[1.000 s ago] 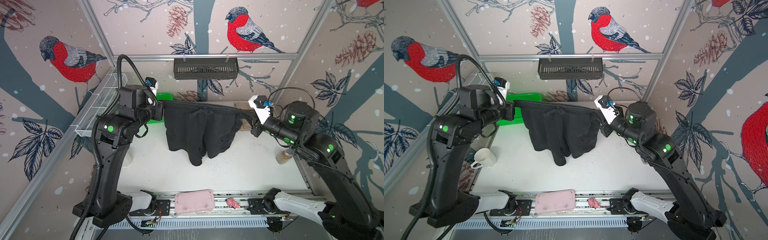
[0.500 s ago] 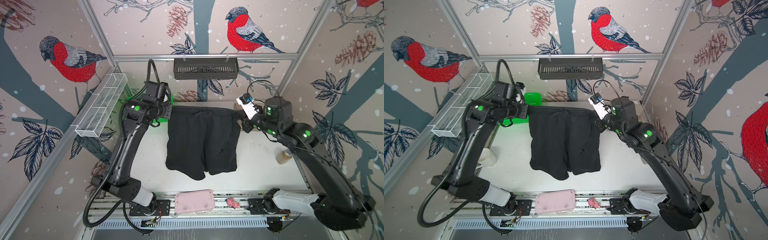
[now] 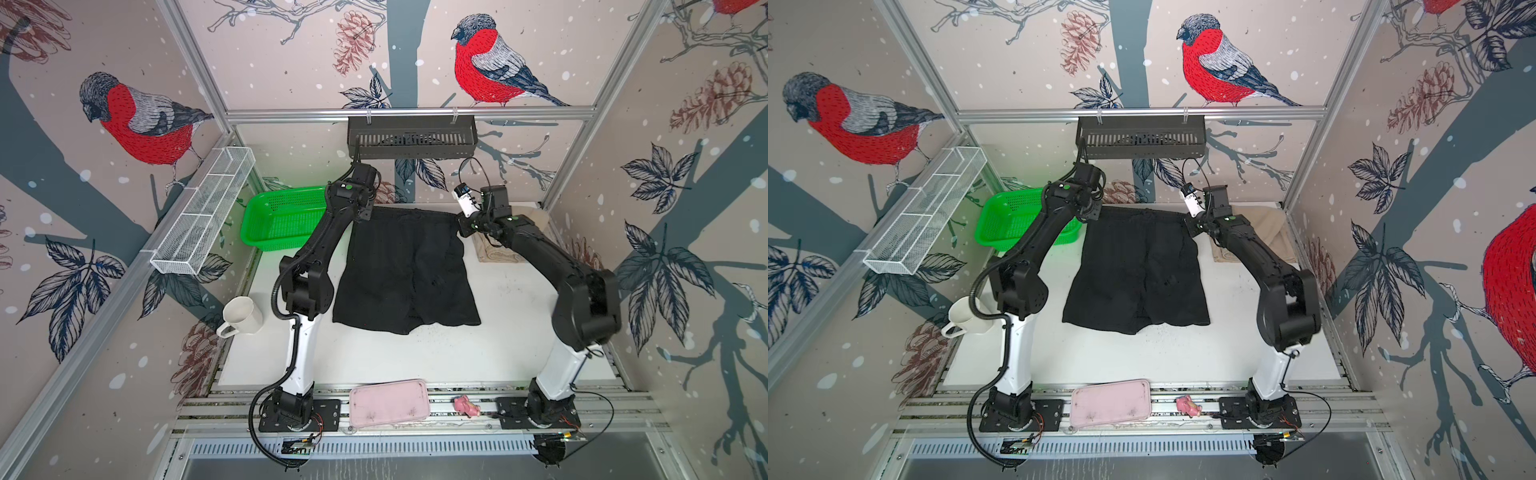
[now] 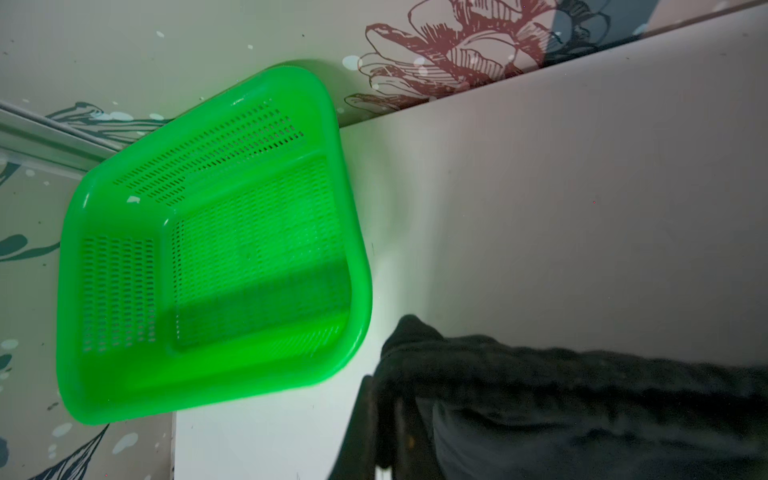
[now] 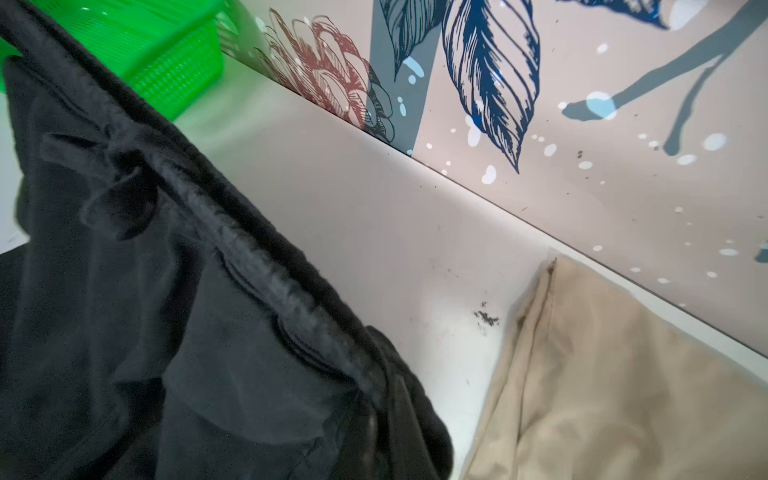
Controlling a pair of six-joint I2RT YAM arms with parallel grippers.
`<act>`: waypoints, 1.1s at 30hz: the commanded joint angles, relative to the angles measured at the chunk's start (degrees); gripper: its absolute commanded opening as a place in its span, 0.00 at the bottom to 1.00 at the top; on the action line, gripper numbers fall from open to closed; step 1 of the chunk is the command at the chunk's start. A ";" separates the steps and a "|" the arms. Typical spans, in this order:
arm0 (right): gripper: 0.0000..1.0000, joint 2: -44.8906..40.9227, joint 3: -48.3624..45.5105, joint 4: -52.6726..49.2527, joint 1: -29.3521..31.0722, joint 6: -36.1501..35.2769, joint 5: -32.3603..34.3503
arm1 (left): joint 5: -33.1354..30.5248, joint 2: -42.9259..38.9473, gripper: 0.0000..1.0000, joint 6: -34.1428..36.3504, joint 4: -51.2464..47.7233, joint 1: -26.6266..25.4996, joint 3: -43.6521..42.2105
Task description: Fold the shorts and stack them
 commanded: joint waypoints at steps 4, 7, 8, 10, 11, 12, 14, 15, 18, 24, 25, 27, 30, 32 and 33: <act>0.22 14.40 13.93 2.91 0.11 2.35 2.71 | -12.53 4.16 0.36 3.28 10.18 1.29 1.27; 0.49 18.00 20.17 2.84 0.84 3.72 2.39 | -11.24 3.45 0.92 3.70 11.80 1.35 1.47; 0.57 18.53 21.70 2.76 0.80 4.42 2.33 | -10.36 2.86 0.96 3.60 11.88 1.35 1.38; 0.67 18.62 23.61 2.11 0.66 6.33 2.10 | -8.27 1.62 0.97 3.00 10.72 1.32 1.35; 0.72 17.96 23.84 1.21 0.51 7.50 2.05 | -6.77 0.77 0.97 2.43 9.61 1.29 1.12; 0.75 16.89 23.56 -0.17 0.33 8.78 2.21 | -6.00 -0.33 0.97 1.42 8.11 1.21 0.66; 0.78 13.18 20.24 -3.96 0.00 11.52 3.08 | -3.41 -3.04 0.97 -0.33 4.41 1.05 -1.19; 0.80 10.35 16.99 -6.12 -0.02 13.01 3.85 | -1.71 -4.93 0.97 -2.60 1.89 0.88 -2.59; 0.85 -1.33 0.78 -8.61 0.14 18.28 6.62 | 9.58 -11.59 0.97 -7.85 -3.47 -0.12 -9.81; 0.86 -25.39 -31.73 -8.94 0.89 29.84 7.59 | 25.62 -32.30 0.97 -11.31 8.89 -7.69 -44.40; 0.86 -28.42 -35.92 -9.29 1.71 31.65 8.08 | 29.13 -35.58 0.97 -12.10 12.59 -8.84 -50.60; 0.86 -32.67 -42.72 -9.67 3.32 34.97 8.66 | 34.09 -41.39 0.97 -14.39 19.70 -10.90 -60.84; 0.84 -35.72 -51.00 -6.40 5.18 38.95 7.66 | 34.82 -46.83 0.97 -14.78 28.41 -14.93 -72.86; 0.82 -35.41 -54.13 -3.56 6.38 40.42 7.79 | 34.45 -47.35 0.97 -14.52 31.69 -16.81 -78.12; 0.82 -34.70 -54.85 -2.57 6.63 40.63 8.09 | 34.47 -46.94 0.97 -14.43 32.96 -17.40 -79.69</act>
